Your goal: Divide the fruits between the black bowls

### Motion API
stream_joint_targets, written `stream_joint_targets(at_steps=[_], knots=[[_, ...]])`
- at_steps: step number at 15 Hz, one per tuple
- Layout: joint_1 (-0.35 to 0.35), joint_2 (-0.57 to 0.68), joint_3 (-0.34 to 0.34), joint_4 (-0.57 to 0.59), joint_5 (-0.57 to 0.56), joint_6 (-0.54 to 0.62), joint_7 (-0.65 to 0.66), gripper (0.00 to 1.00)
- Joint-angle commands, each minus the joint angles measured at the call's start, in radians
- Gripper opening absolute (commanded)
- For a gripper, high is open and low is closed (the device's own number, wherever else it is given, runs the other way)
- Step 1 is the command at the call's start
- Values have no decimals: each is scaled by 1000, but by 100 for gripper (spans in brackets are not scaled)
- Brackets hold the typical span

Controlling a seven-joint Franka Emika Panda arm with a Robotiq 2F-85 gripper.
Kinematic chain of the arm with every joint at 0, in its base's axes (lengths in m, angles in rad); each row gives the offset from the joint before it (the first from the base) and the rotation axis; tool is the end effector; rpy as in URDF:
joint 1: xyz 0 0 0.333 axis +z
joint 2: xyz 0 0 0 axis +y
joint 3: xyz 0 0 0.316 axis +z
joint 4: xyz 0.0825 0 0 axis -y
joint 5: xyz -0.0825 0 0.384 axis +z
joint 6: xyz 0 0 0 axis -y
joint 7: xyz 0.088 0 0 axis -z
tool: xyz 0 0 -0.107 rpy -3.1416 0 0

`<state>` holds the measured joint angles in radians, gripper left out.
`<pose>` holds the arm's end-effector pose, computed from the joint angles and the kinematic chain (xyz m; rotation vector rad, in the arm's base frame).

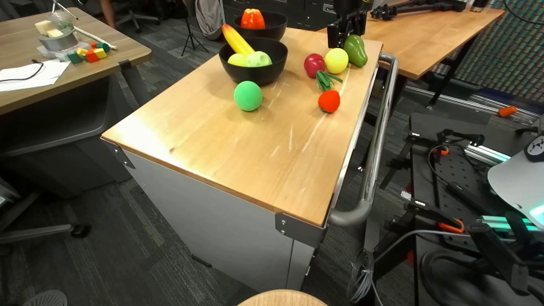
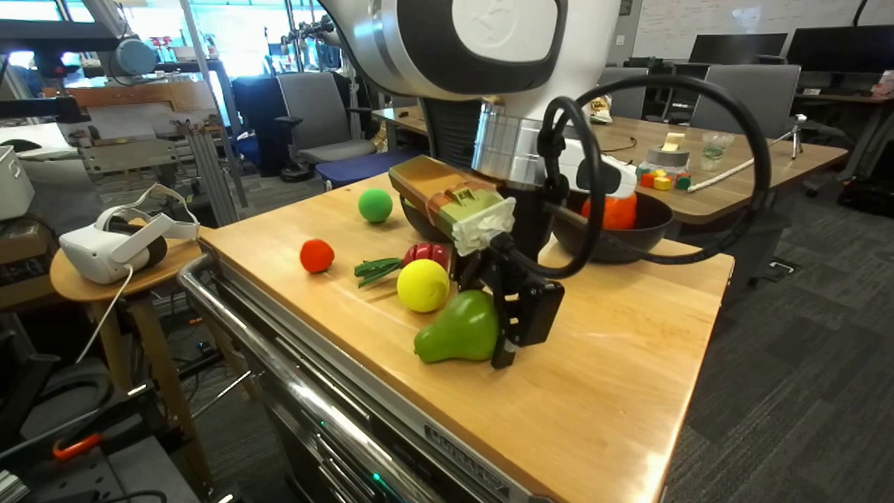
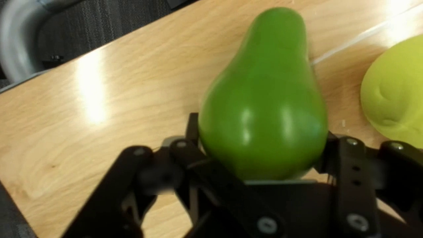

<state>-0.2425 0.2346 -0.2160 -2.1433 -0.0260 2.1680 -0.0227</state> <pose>0.4866 -0.2408 0.2809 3.0365 -0.6446 -0.3360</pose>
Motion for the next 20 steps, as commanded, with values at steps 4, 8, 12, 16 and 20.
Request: stream_joint_targets(at_steps=[4, 8, 12, 16, 20], knots=[[24, -43, -11, -8, -65, 2, 71, 44], [66, -93, -18, 51, -264, -14, 183, 44], [112, -10, 0, 236, -492, -70, 294, 44], [145, 138, 11, 438, -612, -101, 236, 44], [157, 280, 17, 629, -625, -107, 140, 44]])
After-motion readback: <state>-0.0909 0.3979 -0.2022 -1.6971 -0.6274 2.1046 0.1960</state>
